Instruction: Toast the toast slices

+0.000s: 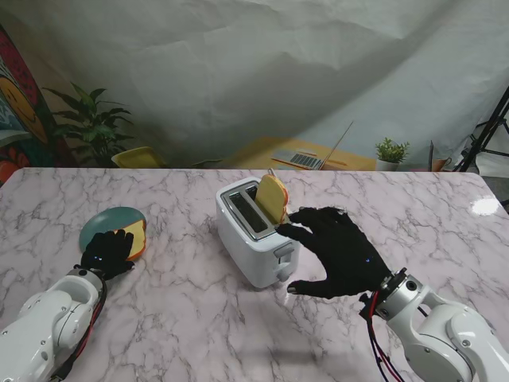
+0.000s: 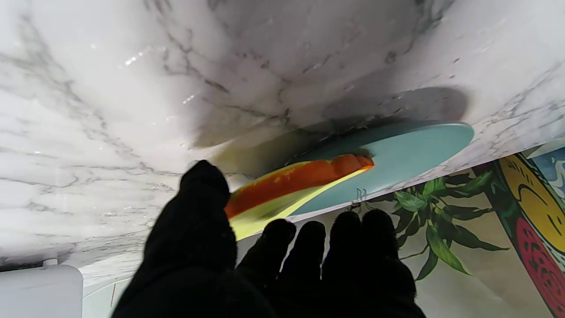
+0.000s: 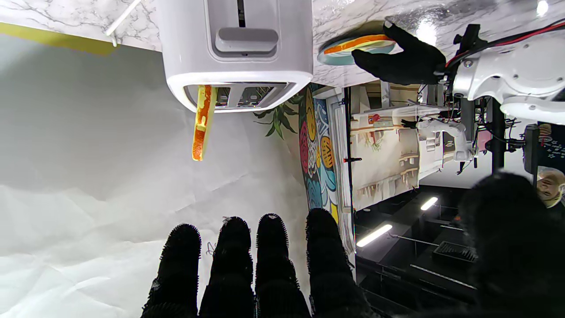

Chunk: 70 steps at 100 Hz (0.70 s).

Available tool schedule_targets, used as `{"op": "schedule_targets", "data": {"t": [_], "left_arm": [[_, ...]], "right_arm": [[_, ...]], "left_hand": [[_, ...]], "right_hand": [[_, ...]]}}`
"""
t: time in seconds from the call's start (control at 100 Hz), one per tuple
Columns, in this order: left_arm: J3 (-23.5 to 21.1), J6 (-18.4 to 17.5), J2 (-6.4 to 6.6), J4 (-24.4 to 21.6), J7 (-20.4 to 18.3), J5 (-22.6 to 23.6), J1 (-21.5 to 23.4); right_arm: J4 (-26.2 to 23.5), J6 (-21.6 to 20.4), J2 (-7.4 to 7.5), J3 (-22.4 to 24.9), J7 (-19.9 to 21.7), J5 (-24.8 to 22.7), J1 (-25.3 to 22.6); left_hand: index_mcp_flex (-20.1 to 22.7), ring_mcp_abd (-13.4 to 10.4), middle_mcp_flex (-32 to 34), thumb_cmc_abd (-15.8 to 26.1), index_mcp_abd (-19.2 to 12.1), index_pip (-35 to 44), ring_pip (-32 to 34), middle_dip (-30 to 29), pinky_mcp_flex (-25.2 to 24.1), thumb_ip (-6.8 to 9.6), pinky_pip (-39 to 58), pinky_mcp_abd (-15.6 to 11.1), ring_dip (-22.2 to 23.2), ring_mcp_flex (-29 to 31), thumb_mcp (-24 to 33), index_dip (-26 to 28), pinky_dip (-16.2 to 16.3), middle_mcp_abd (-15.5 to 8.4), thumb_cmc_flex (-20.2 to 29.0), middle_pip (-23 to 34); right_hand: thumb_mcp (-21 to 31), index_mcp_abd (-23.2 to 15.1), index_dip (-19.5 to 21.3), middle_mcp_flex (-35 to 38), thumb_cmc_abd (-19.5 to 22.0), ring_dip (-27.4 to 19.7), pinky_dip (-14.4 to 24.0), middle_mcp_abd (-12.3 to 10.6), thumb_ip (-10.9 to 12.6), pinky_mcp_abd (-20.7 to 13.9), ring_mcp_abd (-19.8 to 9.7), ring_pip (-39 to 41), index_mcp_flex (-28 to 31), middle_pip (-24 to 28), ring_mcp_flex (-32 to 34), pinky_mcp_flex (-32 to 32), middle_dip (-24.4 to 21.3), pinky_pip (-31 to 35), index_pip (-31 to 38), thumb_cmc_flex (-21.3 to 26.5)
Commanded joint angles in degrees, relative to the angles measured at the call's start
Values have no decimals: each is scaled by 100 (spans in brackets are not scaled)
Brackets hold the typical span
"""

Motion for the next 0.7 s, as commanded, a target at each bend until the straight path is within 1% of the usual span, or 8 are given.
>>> {"op": "schedule_targets", "data": {"t": [0.0,0.22,0.31,0.45,0.46,0.53,0.6,0.69], "left_arm": [[17,34,-2,32,-78,4,-25],[37,-30,12,112,-91,10,-87],[63,4,2,146,-36,-52,-107],[103,-10,-10,290,183,-167,-186],[102,-14,-12,295,203,-176,-189],[73,-51,-20,309,332,-201,-192],[33,-67,-34,299,444,-231,-189],[-50,-70,-46,219,478,-224,-163]], "right_arm": [[19,35,-12,-15,-6,-17,-27],[32,29,-15,-17,-55,-40,-21],[28,32,-17,-9,-76,-52,-28],[21,42,-17,-2,-87,-70,-32],[21,42,-17,-1,-87,-72,-32],[16,46,-16,1,-83,-77,-33],[14,49,-17,-1,-87,-81,-28],[11,53,-18,-5,-93,-84,-18]], "left_hand": [[191,47,139,-68,-39,68,130,30,31,201,135,-165,69,208,241,82,125,-60,488,240],[353,-48,367,71,-256,449,208,-59,295,163,302,-225,151,540,460,133,175,-208,1038,565],[470,-121,662,104,-425,855,296,-57,537,174,407,-252,225,849,991,161,201,-320,1053,706],[633,-256,1406,-189,-862,2074,523,68,1014,-114,728,-292,425,1553,1754,577,301,-561,1058,1017],[608,-267,1484,-208,-900,2294,532,183,1041,-193,794,-299,467,1611,1824,540,323,-587,1057,1029],[788,-373,2061,-264,-1210,3123,649,595,1266,-250,1012,-297,634,2011,2027,390,375,-797,1060,1034],[856,-454,2669,-333,-1551,4318,788,1105,1427,-312,1363,-268,1245,2431,2167,192,464,-1022,1060,1000],[962,-523,3013,-386,-1807,4895,922,1378,1561,-296,1593,-265,1628,2712,2112,264,528,-1161,1060,1125]], "right_hand": [[62,105,28,78,219,-89,-81,-109,56,-148,-111,-185,106,90,32,-22,41,63,62,-55],[84,94,33,149,293,-81,-94,-132,42,-160,-112,-174,136,112,105,8,54,104,139,-13],[100,84,32,169,335,-81,-98,-139,37,-156,-116,-176,141,117,117,20,59,116,166,6],[105,82,24,194,369,-80,-107,-134,31,-157,-115,-179,137,123,131,19,65,124,196,39],[105,82,23,190,368,-80,-108,-139,31,-157,-115,-179,137,122,132,19,65,125,198,41],[110,85,17,187,378,-78,-111,-140,29,-158,-111,-178,128,118,141,23,65,128,205,51],[119,85,11,191,384,-78,-114,-141,28,-154,-116,-180,134,119,142,34,67,134,217,67],[128,85,4,190,398,-78,-117,-126,27,-151,-113,-182,133,119,144,36,69,138,227,75]]}}
